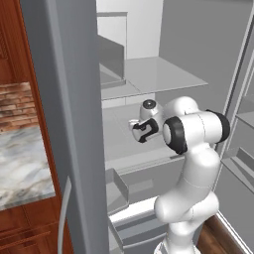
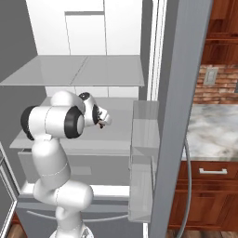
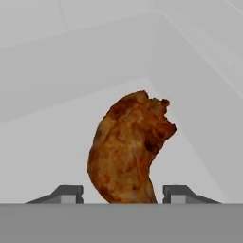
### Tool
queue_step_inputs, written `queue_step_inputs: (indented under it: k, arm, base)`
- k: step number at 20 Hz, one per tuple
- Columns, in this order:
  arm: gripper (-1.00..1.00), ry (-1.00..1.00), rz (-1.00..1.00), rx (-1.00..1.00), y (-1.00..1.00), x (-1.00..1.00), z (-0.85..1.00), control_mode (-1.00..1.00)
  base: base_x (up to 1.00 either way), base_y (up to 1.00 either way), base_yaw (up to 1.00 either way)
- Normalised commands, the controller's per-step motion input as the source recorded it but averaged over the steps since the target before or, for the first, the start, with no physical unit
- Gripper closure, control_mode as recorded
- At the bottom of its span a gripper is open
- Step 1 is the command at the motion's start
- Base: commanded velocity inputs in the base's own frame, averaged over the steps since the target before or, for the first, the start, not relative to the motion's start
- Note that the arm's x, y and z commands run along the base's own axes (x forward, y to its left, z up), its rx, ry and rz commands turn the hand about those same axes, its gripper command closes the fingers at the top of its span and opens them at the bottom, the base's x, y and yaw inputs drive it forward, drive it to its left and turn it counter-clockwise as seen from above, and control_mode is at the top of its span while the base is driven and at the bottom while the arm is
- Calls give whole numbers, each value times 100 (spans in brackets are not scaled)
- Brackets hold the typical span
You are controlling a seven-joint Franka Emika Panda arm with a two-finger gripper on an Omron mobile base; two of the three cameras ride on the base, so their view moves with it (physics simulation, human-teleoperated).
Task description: Place one mushroom and one chicken drumstick in each tupperware on the nearby counter, to pack two identical lunches.
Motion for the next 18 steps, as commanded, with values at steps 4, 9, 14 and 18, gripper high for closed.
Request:
queue_step_inputs:
  k: [4,9,14,18]
  arm:
    - [100,1,-3,0,0,-9,-62,-100]
    - [100,2,-5,0,0,-6,-59,-100]
    - [100,0,-4,0,0,-26,-30,-100]
    - [100,-4,0,0,0,-94,-12,-100]
  base:
    - [0,0,0]
    - [0,0,0]
    - [0,0,0]
    - [0,0,0]
